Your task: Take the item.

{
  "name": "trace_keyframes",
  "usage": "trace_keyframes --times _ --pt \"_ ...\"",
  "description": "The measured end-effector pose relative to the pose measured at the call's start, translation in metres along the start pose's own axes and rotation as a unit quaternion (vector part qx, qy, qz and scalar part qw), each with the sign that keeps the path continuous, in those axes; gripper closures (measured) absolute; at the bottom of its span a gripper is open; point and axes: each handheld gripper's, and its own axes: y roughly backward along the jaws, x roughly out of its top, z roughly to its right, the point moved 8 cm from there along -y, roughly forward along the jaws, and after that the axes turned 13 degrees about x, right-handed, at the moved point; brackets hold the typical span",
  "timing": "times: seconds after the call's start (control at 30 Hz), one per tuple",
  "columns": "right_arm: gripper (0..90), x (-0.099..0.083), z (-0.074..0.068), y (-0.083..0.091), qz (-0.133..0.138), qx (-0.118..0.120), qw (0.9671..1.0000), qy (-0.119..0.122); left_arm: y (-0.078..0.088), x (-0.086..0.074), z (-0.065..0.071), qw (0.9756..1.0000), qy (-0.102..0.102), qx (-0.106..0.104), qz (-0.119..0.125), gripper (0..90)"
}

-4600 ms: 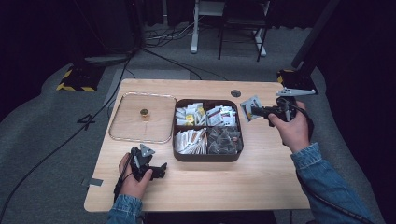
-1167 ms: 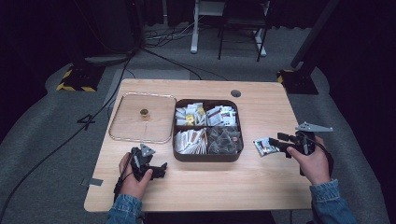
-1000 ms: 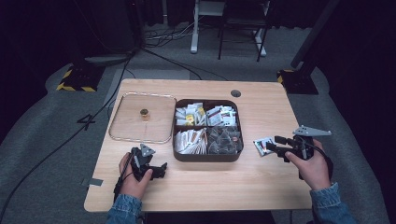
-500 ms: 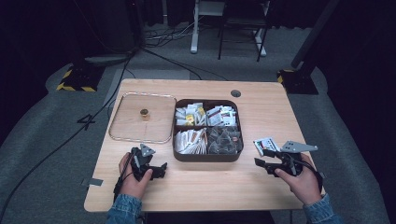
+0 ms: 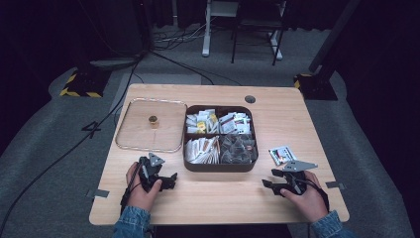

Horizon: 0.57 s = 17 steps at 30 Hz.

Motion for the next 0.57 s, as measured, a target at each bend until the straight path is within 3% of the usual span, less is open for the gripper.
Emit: trace_keyframes --times 0.13,0.33,0.57 --pt "31.4 -0.005 0.001 -0.006 -0.011 -0.005 0.9999 0.007 0.0 0.0 0.0 1.0 0.0 0.0 0.0 0.1" --pt "14.7 -0.008 -0.001 -0.014 -0.012 -0.019 0.9989 0.041 0.0 0.0 0.0 1.0 0.0 0.0 0.0 0.1" --pt "11.5 -0.008 -0.002 -0.016 -0.016 -0.02 0.9989 0.04 0.0 0.0 0.0 1.0 0.002 0.001 0.0 0.1"
